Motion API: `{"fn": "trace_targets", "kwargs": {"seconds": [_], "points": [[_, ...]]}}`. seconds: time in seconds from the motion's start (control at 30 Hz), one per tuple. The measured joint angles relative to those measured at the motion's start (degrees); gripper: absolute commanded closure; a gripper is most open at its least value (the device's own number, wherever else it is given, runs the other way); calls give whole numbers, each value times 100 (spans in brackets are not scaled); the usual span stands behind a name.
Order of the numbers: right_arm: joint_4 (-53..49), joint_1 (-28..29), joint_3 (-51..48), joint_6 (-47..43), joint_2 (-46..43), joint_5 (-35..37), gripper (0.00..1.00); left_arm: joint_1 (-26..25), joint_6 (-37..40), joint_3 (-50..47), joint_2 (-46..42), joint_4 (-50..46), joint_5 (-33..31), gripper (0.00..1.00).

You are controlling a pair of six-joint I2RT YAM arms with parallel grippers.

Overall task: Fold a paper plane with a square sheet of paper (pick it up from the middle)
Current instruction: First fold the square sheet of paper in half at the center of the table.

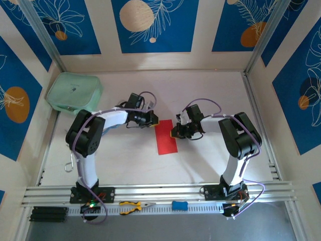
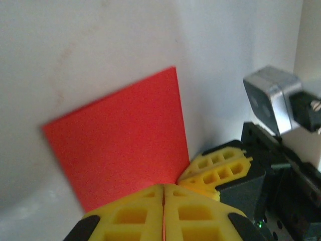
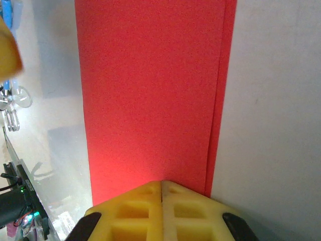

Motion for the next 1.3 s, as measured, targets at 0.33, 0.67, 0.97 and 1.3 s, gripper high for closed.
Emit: {"fn": "trace_targets", "kwargs": {"seconds": [0.33,0.67,0.97,1.3], "points": [[0,9,0,0,0,0,100,-68,291,-326,345,157,83,92],[-2,9,0,0,0,0,100,-68,409,-328,85,-131,-63,91],[-2,9,0,0,0,2,100,-195,304,-404,-136,-120,44,94],[-2,9,0,0,0,2,100,-234,289,-907,-85,138,52,95]]}}
